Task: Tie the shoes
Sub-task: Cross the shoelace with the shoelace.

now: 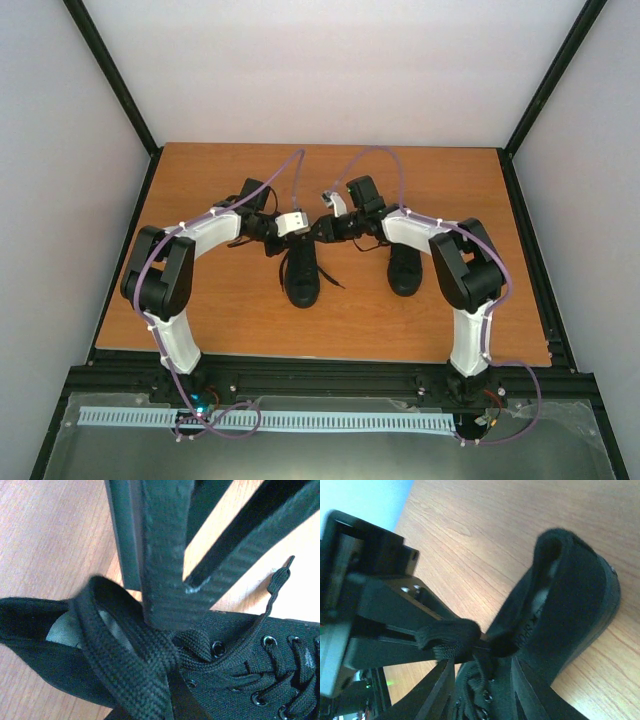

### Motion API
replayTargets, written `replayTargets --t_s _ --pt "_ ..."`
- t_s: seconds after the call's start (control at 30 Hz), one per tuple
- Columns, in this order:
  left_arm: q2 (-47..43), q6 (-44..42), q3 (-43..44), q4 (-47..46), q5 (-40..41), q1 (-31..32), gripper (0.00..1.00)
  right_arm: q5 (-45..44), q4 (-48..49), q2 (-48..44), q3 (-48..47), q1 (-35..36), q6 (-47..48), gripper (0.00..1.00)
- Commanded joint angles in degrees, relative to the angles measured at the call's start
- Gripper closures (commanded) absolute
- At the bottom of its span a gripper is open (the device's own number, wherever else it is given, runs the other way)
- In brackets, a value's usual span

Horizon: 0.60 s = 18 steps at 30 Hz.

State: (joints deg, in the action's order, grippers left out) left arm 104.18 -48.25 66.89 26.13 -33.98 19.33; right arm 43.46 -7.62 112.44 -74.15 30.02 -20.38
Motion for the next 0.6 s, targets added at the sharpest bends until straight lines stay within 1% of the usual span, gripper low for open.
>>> replayTargets --t_s 0.0,0.07,0.2,0.33,0.4,0.47,0.57 --pt "-1.61 0.17 -0.09 -2.7 0.33 -0.17 0.99 1.98 3.97 1.21 1.71 -0.34 -1.29 0.67" --pt "-1.53 0.25 -0.01 -2.74 0.32 -0.17 0.99 2.88 6.31 0.75 2.76 -0.68 -2.44 0.67" --pt "-1.44 0.37 0.24 -2.57 0.37 -0.17 0.99 3.53 6.88 1.02 3.28 -0.93 -2.43 0.66" --pt "-1.33 0.44 0.37 -2.53 0.34 -0.18 0.99 6.59 10.58 -0.58 6.62 -1.31 -2.67 0.6" --pt "-1.28 0.44 0.34 -2.49 0.33 -0.17 0.99 5.55 9.44 -1.82 7.15 -1.37 -1.68 0.59" --pt "-1.43 0.41 0.34 -2.55 0.19 -0.17 0.99 3.09 6.91 -1.89 6.42 -1.37 -0.35 0.63" --pt "-1.52 0.52 0.42 -2.52 -0.03 -0.17 0.99 3.01 6.76 -0.26 5.31 -1.29 -0.95 0.68"
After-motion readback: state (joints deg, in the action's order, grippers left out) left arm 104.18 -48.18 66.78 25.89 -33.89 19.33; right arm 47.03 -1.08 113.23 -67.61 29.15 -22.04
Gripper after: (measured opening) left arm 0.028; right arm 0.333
